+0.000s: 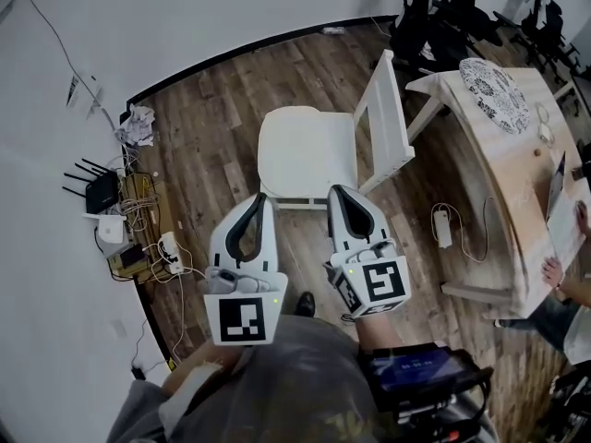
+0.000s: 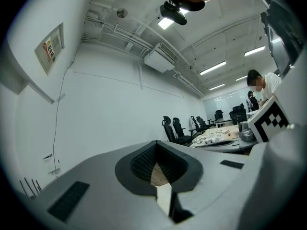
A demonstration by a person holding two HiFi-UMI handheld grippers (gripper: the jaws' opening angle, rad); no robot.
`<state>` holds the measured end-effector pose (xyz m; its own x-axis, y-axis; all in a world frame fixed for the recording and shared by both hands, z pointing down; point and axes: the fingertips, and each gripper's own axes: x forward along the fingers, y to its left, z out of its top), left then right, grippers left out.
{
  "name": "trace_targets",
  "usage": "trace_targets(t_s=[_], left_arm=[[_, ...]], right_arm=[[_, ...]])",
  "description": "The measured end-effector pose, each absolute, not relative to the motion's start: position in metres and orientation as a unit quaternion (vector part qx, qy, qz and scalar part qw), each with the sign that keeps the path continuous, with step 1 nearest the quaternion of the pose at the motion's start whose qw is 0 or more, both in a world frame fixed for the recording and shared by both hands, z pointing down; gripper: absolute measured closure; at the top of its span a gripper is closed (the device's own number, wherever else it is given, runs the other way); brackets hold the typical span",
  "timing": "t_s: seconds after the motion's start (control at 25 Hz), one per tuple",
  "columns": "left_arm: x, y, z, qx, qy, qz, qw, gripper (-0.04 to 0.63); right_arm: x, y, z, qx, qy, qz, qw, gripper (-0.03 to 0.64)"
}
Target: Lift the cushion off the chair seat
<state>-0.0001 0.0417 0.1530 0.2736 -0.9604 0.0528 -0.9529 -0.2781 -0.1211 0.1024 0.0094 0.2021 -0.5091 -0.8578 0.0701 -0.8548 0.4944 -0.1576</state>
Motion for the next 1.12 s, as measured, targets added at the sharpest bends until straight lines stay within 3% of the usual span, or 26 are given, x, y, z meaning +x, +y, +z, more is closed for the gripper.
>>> trace_targets(t_s=[0.68, 1.12], left_arm=[[-0.128, -0.085, 0.178, -0.789, 0.612, -0.040, -0.022, 0.589], [-0.150, -0.134, 0.164, -0.807, 0.590, 0.010, -0.019, 0.589]], right_arm=[[-0.004, -0.122, 0.213, -0.513, 0.855, -0.071, -0.037, 0.609], [-0.033, -0.163, 0.192, -0.527, 0.847, -0.032, -0.055, 0.609]])
